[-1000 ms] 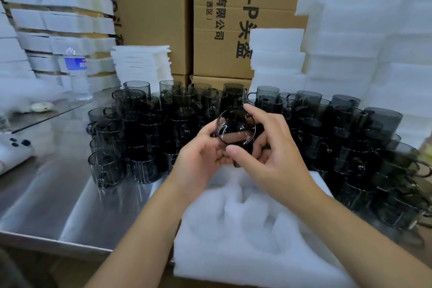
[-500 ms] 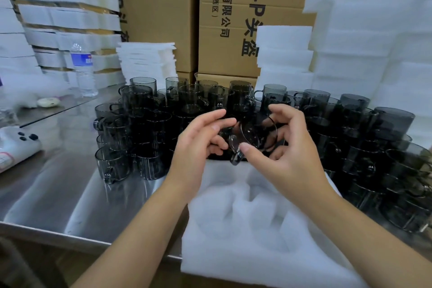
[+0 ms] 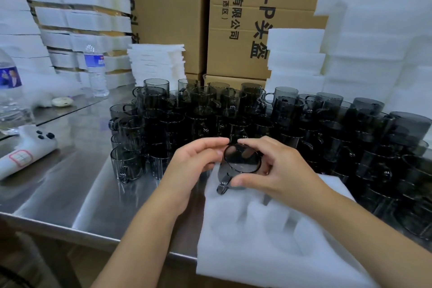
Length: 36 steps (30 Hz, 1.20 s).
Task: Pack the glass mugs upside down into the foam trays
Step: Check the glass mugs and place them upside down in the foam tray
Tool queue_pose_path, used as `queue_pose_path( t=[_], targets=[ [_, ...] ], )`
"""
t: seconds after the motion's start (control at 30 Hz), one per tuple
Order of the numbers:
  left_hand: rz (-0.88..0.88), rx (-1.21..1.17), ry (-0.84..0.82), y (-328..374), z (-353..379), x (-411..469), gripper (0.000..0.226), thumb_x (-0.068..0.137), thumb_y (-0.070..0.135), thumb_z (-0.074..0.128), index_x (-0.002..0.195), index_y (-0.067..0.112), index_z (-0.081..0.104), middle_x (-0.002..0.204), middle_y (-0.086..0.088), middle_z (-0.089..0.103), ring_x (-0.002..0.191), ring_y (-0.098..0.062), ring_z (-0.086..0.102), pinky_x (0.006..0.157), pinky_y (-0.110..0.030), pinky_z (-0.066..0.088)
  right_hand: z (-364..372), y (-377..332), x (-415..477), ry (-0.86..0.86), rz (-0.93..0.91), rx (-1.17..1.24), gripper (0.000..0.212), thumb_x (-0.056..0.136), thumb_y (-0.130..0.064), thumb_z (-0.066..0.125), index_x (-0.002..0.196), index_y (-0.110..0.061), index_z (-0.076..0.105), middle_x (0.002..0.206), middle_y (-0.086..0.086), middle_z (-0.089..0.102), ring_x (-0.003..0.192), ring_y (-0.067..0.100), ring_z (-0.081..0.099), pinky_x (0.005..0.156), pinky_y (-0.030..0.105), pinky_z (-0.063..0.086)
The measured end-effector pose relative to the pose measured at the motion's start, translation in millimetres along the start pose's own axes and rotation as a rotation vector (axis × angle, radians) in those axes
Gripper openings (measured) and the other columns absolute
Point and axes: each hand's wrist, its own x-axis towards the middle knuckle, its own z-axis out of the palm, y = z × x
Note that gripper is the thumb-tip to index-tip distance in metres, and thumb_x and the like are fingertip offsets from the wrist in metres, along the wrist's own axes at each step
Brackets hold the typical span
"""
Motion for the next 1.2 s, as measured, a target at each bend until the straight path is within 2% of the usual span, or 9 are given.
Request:
queue_pose_path(
  t=[0.1, 0.27, 0.33, 0.47, 0.67, 0.83, 0.93, 1.0, 1.2],
  targets=[
    [-0.031, -0.024, -0.002, -1, -2, -1, 0.04, 0.087, 0.001, 0.054, 0.088, 0.033, 0.077, 0.099, 0.0, 0.075, 0.091, -0.008, 0.069, 0.074, -0.019, 0.05, -1, -1, 0, -0.055, 0.003, -0.037, 0.091, 0.053, -0.077, 0.054, 0.134, -0.034, 0.05, 0.091, -0.019, 0.05, 0.078, -0.015, 0.049, 0.069, 0.003, 0.033],
    [-0.032, -0.008, -0.029, -1, 1, -2, 0.02, 0.081, 0.021, 0.061, 0.091, 0.027, 0.077, 0.093, -0.005, 0.075, 0.081, -0.01, 0.07, 0.064, -0.016, 0.051, 2, -6, -4, -0.039, 0.023, -0.23, 0.082, 0.05, -0.086, 0.047, 0.121, -0.045, 0.051, 0.101, -0.027, 0.053, 0.09, -0.009, 0.05, 0.078, 0.011, 0.041],
    [-0.014, 0.008, -0.035, -2, 1, -2, 0.021, 0.087, 0.014, 0.061, 0.091, 0.027, 0.077, 0.09, -0.003, 0.076, 0.077, -0.007, 0.07, 0.061, -0.014, 0.05, 3, -7, -4, -0.034, 0.02, -0.296, 0.081, 0.05, -0.089, 0.042, 0.119, -0.047, 0.049, 0.106, -0.026, 0.054, 0.094, -0.005, 0.052, 0.08, 0.019, 0.045],
    [0.011, 0.065, -0.019, -4, 3, -2, 0.029, 0.085, 0.004, 0.061, 0.092, 0.028, 0.077, 0.095, 0.003, 0.075, 0.075, 0.002, 0.066, 0.061, -0.008, 0.046, 2, -8, -4, -0.043, 0.023, -0.282, 0.084, 0.05, -0.088, 0.041, 0.123, -0.047, 0.051, 0.09, -0.023, 0.049, 0.079, -0.003, 0.049, 0.066, 0.013, 0.037],
    [0.065, 0.103, -0.011, -5, 3, -1, 0.036, 0.085, -0.007, 0.055, 0.094, 0.022, 0.074, 0.095, 0.009, 0.074, 0.085, 0.004, 0.066, 0.067, -0.006, 0.046, 3, -3, -3, -0.108, 0.079, -0.247, 0.084, 0.063, -0.084, 0.023, 0.133, -0.044, 0.047, 0.1, -0.018, 0.046, 0.073, -0.008, 0.046, 0.062, 0.016, 0.031],
    [0.108, 0.139, -0.057, -7, 1, -2, 0.04, 0.085, -0.009, 0.056, 0.094, 0.026, 0.074, 0.101, 0.009, 0.073, 0.098, 0.0, 0.065, 0.078, -0.009, 0.047, 2, -2, -1, -0.101, 0.134, -0.169, 0.077, 0.062, -0.08, 0.037, 0.127, -0.043, 0.055, 0.096, -0.018, 0.047, 0.073, -0.008, 0.046, 0.064, 0.016, 0.033],
    [0.112, 0.153, -0.112, -7, -1, -3, 0.045, 0.086, -0.01, 0.056, 0.094, 0.03, 0.075, 0.105, 0.011, 0.072, 0.101, -0.001, 0.064, 0.08, -0.01, 0.047, 1, 0, -1, -0.122, 0.158, -0.115, 0.054, 0.069, -0.069, 0.057, 0.118, -0.044, 0.061, 0.093, -0.017, 0.047, 0.072, -0.009, 0.048, 0.065, 0.019, 0.039],
    [0.103, 0.188, -0.137, -8, -3, -4, 0.049, 0.086, -0.008, 0.057, 0.098, 0.036, 0.073, 0.108, 0.012, 0.071, 0.106, -0.003, 0.062, 0.084, -0.017, 0.048, 0, 0, -2, -0.157, 0.165, -0.106, 0.043, 0.072, -0.064, 0.062, 0.111, -0.046, 0.062, 0.092, -0.016, 0.046, 0.071, -0.007, 0.048, 0.066, 0.025, 0.047],
    [0.08, 0.286, -0.148, -9, -4, -6, 0.055, 0.086, -0.006, 0.059, 0.099, 0.046, 0.07, 0.109, 0.016, 0.068, 0.11, -0.005, 0.059, 0.095, -0.031, 0.046, -1, -3, -1, -0.221, 0.174, -0.151, 0.046, 0.073, -0.063, 0.062, 0.112, -0.039, 0.066, 0.092, -0.013, 0.042, 0.07, -0.001, 0.047, 0.073, 0.034, 0.054]
  ],
)
